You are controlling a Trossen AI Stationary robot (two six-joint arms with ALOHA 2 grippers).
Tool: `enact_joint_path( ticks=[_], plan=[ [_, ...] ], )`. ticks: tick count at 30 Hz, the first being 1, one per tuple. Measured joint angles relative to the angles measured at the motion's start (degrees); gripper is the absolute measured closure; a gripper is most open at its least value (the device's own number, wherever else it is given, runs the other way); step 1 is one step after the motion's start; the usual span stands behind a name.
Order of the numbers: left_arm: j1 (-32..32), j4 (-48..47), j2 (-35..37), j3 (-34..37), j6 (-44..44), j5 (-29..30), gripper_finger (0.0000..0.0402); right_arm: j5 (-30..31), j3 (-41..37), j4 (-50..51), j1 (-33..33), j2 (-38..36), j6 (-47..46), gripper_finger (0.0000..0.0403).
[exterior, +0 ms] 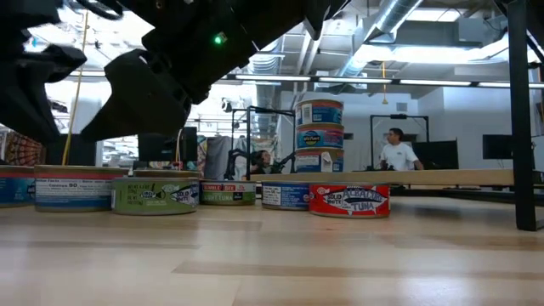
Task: Stack canned seafood by type on shelf
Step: Stack the blue tuna can on top of the blue tuna can
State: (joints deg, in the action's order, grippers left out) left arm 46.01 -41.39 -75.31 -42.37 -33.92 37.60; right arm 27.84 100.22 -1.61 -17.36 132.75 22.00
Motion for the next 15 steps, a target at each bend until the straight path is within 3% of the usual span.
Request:
enact_joint_path(
  ticks=[5, 15],
  plan=[
    [-4.3, -0.4, -0.5, 0.0, -2.6, -4.1, 0.038, 2.6, 0.0, 2.7, 0.0, 0.0, -3.0, 0.0042],
    [-5.2, 2.4, -0.7, 0.0, 8.3, -4.4, 0.022, 2.7, 0.0, 7.5, 0.0, 0.0, -6.1, 0.0042]
  ],
)
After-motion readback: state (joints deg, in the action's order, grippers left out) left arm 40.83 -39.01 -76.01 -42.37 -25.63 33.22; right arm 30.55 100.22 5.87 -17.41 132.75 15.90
